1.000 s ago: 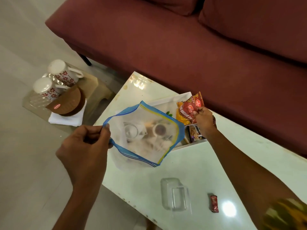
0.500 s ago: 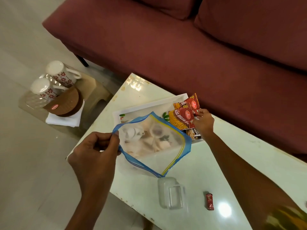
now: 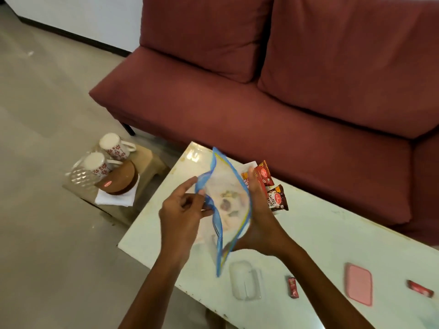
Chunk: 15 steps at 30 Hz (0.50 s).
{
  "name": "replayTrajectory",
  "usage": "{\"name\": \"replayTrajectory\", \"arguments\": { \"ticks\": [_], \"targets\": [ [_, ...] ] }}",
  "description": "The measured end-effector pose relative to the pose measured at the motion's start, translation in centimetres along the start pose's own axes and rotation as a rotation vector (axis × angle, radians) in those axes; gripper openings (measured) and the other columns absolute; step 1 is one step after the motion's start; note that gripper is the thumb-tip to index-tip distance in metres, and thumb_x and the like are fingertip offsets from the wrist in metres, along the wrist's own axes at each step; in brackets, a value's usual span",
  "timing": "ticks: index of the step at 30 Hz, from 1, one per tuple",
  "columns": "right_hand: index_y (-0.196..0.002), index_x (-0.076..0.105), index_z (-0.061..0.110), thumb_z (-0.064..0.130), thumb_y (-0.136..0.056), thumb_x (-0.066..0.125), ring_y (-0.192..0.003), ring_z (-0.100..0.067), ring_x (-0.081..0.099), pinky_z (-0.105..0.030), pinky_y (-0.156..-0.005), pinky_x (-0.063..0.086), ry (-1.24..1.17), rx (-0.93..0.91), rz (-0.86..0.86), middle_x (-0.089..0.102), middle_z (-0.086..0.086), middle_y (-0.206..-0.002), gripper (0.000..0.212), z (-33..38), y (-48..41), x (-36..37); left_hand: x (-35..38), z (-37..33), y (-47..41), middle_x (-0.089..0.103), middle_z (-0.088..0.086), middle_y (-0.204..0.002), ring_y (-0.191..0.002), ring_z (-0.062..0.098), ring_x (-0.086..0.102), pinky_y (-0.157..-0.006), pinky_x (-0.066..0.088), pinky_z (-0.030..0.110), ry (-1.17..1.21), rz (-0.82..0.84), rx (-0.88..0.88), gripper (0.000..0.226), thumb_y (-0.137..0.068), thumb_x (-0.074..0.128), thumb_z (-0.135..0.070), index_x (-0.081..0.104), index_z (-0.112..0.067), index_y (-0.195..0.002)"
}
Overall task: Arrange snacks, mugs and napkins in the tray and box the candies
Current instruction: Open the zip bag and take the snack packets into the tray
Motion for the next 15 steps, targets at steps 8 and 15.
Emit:
{"name": "replayTrajectory", "arguments": {
  "ticks": [8,15],
  "targets": [
    [-0.141,0.03,0.022,0.0,-0.073,0.068,-0.133,-0.015,0.036,-0.027,-0.109,0.034,0.112,-0.171,-0.333,0.04,-0.002,-0.142,0.081,8.3,-1.5,-3.2,2.2,-7.2,3.6,0.071,0.001,-0.088,-0.084,0.016,0.069,-0.076,0.056,0.023,-0.112,0.228,0.234,0.019,-0.088,0.057,-0.012,0.068,-0.01,-0.103],
    [-0.101,0.066,0.023,0.001,-0.07,0.063,-0.107,-0.008,0.061,-0.024,-0.093,0.05,-0.216,-0.204,-0.75,0.063,-0.001,-0.114,0.038,12.5,-0.9,-9.5,-0.1,-11.3,4.4,0.012,-0.001,-0.157,-0.144,0.016,0.013,-0.112,0.021,0.035,-0.259,0.194,0.213,0.098,-0.048,0.053,-0.075,0.026,-0.048,-0.138]
  ]
}}
Point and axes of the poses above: each hand's wrist, its own y-axis away from the middle knuckle, its own x-axis out of the palm, z = x × y, the point moved 6 cm from there along -y, towards the middle knuckle
